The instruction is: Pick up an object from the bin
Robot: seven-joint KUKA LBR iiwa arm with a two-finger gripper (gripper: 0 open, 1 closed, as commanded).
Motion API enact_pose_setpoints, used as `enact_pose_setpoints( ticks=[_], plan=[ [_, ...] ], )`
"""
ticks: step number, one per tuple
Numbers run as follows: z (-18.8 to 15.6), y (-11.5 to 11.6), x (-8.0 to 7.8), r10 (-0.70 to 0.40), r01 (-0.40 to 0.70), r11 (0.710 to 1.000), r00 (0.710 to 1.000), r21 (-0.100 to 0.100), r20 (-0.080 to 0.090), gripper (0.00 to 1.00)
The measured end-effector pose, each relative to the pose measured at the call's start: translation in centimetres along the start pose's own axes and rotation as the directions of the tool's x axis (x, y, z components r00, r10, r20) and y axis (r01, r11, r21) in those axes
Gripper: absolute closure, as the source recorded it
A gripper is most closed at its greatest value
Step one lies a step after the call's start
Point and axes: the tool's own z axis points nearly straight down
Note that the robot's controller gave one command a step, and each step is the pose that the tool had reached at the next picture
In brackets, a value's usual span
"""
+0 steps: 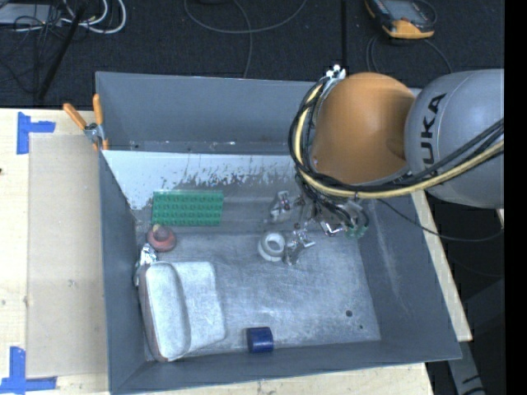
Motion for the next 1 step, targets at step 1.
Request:
enact_pose_setpoints(
  ticks=[1],
  plan=[
    [-3.92,-0.81,0.14,-0.285,0.285,0.959,0.959,-0.002,-0.003,1.0]
  ],
)
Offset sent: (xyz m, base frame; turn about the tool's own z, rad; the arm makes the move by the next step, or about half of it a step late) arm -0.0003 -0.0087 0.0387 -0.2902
